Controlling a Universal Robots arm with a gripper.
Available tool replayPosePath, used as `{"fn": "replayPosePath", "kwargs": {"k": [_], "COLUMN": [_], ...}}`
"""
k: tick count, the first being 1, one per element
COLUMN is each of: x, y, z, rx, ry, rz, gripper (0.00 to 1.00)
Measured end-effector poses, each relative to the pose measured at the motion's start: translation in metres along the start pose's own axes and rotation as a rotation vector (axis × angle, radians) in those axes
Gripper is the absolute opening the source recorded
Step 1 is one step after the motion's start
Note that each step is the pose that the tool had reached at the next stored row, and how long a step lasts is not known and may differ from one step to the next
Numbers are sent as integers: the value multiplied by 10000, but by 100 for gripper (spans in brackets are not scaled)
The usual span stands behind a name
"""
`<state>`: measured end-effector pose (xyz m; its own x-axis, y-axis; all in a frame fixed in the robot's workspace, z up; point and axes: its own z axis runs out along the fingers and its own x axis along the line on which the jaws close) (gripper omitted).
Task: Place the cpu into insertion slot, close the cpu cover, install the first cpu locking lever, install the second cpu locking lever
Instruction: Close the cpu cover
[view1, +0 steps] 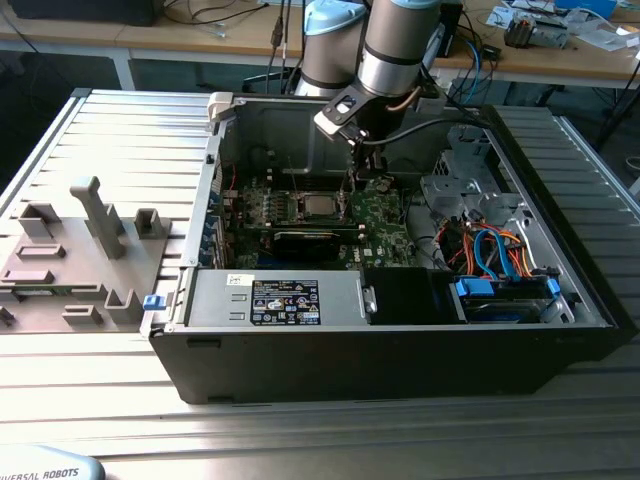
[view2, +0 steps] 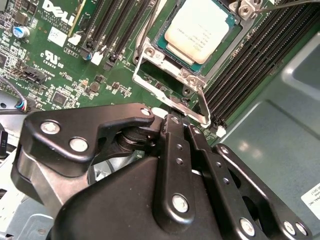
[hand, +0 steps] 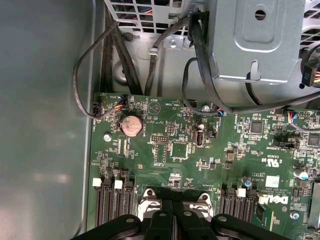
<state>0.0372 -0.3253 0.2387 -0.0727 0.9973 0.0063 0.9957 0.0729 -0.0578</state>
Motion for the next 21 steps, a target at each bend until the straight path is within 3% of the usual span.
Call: {"fn": "replayPosePath", "kwargs": {"k": [21], "x": [6], "y": [-82], "z": [9], "rx": [0], "ry": [0], "rz": [0], "gripper": [11]}}
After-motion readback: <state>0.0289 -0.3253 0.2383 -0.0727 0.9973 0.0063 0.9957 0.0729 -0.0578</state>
